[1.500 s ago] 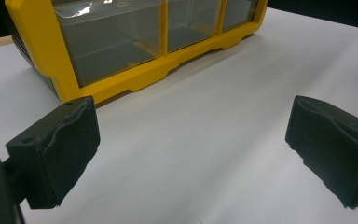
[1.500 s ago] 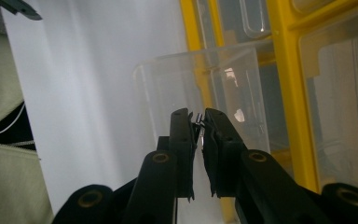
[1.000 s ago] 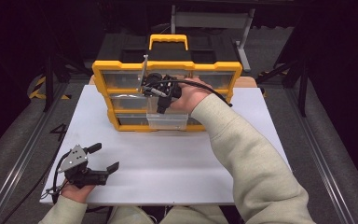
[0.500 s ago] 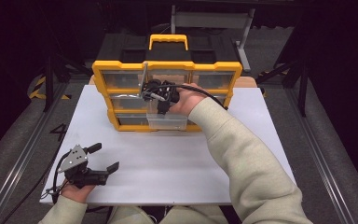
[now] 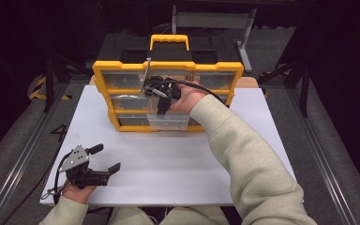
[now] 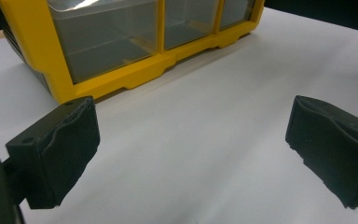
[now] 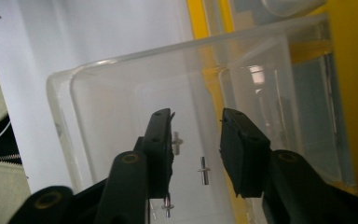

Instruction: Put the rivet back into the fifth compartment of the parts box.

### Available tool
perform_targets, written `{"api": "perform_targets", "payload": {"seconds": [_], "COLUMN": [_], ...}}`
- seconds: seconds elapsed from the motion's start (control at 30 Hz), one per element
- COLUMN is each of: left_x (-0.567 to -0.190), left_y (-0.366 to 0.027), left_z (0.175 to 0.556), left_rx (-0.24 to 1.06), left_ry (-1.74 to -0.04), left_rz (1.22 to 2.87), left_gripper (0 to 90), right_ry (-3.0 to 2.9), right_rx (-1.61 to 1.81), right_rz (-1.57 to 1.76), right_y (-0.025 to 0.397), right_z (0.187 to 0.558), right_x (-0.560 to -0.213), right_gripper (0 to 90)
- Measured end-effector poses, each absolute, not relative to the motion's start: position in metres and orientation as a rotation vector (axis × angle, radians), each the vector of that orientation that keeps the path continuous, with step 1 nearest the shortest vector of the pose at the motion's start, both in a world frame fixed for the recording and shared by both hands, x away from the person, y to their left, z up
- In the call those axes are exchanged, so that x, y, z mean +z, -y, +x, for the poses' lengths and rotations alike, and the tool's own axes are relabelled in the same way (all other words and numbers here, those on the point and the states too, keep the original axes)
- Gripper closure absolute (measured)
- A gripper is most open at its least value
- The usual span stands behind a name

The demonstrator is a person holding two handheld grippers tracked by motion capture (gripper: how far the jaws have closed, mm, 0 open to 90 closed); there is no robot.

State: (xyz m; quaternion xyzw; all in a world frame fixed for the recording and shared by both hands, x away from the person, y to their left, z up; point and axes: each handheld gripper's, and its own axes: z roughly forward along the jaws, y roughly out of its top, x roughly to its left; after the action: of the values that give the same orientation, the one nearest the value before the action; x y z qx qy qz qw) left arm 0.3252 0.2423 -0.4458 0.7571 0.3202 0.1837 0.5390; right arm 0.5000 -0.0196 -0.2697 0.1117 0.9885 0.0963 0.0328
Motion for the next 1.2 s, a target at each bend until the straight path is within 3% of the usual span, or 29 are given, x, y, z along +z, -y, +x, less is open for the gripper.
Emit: {"api": "perform_targets", "payload": {"seconds": [0.37,0.53,0.7,0.97,1.2], "left_x": [-0.445,-0.445,-0.444,-0.439,-0.437], "left_y": [-0.241,-0.241,-0.241,-0.245,-0.250], "left_z": [0.327,0.328,0.327,0.323,0.322], "left_rx": [0.434,0.432,0.436,0.454,0.463], "left_ry": [-0.755,-0.760,-0.753,-0.742,-0.737], "left_rz": [1.794,1.792,1.788,1.752,1.722], "left_gripper": [3.6,3.5,3.3,3.0,2.8], "right_ry": [-2.938,-2.807,-2.696,-2.493,-2.306], "right_rx": [0.466,0.686,0.909,1.167,1.326], "right_rz": [0.368,0.371,0.407,0.475,0.530], "right_y": [0.042,0.071,0.110,0.172,0.225], "right_z": [0.488,0.469,0.444,0.412,0.387], "right_x": [-0.245,-0.227,-0.219,-0.243,-0.284], "right_gripper": [43.9,35.8,21.7,4.5,0.2]}}
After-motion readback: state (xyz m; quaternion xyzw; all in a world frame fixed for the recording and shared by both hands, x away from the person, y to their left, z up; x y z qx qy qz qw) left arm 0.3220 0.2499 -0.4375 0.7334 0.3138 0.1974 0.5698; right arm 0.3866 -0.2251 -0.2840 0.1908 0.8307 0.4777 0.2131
